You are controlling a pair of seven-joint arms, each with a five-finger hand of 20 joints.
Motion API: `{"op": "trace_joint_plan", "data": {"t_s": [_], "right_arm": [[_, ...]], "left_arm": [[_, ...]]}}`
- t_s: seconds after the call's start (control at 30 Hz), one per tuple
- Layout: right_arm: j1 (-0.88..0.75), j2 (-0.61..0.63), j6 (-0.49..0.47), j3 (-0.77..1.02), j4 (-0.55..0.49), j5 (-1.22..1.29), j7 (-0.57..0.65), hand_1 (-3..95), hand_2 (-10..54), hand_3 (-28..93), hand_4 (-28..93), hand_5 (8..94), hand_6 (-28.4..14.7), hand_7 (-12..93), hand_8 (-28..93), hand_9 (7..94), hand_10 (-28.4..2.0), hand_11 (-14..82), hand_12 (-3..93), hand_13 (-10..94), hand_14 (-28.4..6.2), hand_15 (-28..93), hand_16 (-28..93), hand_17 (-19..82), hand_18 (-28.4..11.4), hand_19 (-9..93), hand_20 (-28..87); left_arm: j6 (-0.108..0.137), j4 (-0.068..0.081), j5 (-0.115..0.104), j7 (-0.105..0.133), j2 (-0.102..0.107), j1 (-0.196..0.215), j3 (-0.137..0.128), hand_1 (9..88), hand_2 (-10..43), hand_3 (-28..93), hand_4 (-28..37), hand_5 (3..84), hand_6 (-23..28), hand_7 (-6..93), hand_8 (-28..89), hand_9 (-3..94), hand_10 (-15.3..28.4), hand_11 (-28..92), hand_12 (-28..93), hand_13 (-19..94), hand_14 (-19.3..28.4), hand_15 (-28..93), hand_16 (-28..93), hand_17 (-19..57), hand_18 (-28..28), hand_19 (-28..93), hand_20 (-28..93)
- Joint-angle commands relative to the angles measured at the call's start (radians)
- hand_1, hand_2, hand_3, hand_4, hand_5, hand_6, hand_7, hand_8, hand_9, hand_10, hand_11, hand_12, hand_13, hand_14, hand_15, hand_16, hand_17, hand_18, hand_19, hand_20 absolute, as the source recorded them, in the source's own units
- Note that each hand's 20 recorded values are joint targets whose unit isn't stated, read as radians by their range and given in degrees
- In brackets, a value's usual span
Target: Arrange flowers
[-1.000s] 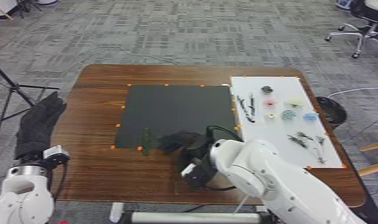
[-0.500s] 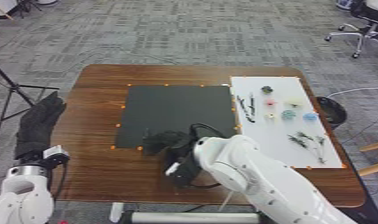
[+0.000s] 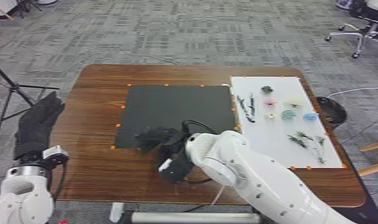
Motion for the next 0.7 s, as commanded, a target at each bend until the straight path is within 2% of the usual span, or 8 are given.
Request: {"op": "trace_joint_plan", "data": {"t_s": [0.03, 0.2, 0.33, 0.53, 0.6, 0.7], "right_arm": [[0.004, 0.011, 0.026, 0.024, -0.031, -0.006, -0.018, 23.2, 12.3, 52, -9, 49.7, -9.5, 2, -6, 45.4, -14.7, 4.7, 5.0, 89, -8.0, 44, 30, 52, -20.0, 91, 38], [-0.037, 0.035, 0.075, 0.025, -0.097, 0.0, -0.004, 23.2, 12.3, 52, -9, 49.7, -9.5, 2, -6, 45.6, -14.7, 4.7, 5.0, 89, -8.0, 44, 30, 52, -20.0, 91, 38], [-0.049, 0.058, 0.04, -0.006, -0.133, 0.037, 0.015, 23.3, 12.3, 52, -9, 49.8, -9.5, 2, -6, 45.7, -14.8, 4.8, 5.0, 90, -8.0, 44, 30, 52, -20.0, 91, 38], [-0.044, 0.059, 0.075, -0.057, -0.159, 0.094, 0.007, 23.1, 12.2, 52, -9, 49.4, -9.6, 2, -6, 45.0, -14.8, 4.5, 4.9, 89, -8.1, 44, 30, 52, -20.1, 91, 38], [-0.041, 0.052, 0.063, -0.065, -0.157, 0.106, 0.003, 23.1, 12.2, 52, -9, 49.2, -9.6, 2, -6, 44.7, -14.7, 4.5, 4.9, 89, -8.1, 44, 30, 52, -20.0, 91, 38], [-0.036, 0.035, 0.059, -0.076, -0.142, 0.129, -0.002, 23.1, 12.4, 52, -9, 48.7, -9.6, 2, -6, 44.4, -14.7, 4.4, 4.8, 89, -8.0, 44, 30, 51, -20.0, 91, 38]], "left_arm": [[-0.002, -0.006, -0.002, -0.002, -0.001, 0.004, 0.001, 17.5, 6.2, 74, -28.3, 39.7, 1.3, 10.2, -7, 36.6, 11.6, 12, 11, 32, 13.4, 9, 3, 0.8, 10.6, 2, 14], [0.004, -0.006, -0.009, 0.002, 0.007, 0.006, 0.006, 17.5, 6.2, 74, -28.3, 39.7, 1.3, 10.3, -7, 36.6, 11.5, 12, 11, 32, 13.5, 9, 3, 0.8, 10.5, 2, 14], [0.013, -0.006, -0.019, 0.008, 0.018, 0.01, 0.013, 17.4, 6.1, 74, -28.3, 39.8, 1.3, 10.3, -7, 36.6, 11.5, 12, 11, 32, 13.5, 9, 3, 0.8, 10.5, 2, 14], [0.023, -0.006, -0.031, 0.016, 0.032, 0.014, 0.022, 17.5, 6.1, 74, -28.3, 39.8, 1.2, 10.3, -7, 36.6, 11.6, 12, 11, 32, 13.5, 9, 3, 0.8, 10.6, 2, 14], [0.025, -0.006, -0.033, 0.017, 0.034, 0.014, 0.024, 17.5, 6.1, 74, -28.3, 39.7, 1.2, 10.3, -7, 36.6, 11.6, 12, 11, 32, 13.5, 9, 3, 0.8, 10.5, 2, 14], [0.018, -0.006, -0.026, 0.013, 0.026, 0.012, 0.018, 17.5, 6.1, 74, -28.3, 39.7, 1.2, 10.2, -7, 36.5, 11.6, 12, 11, 32, 13.5, 9, 3, 0.8, 10.5, 2, 14]]}}
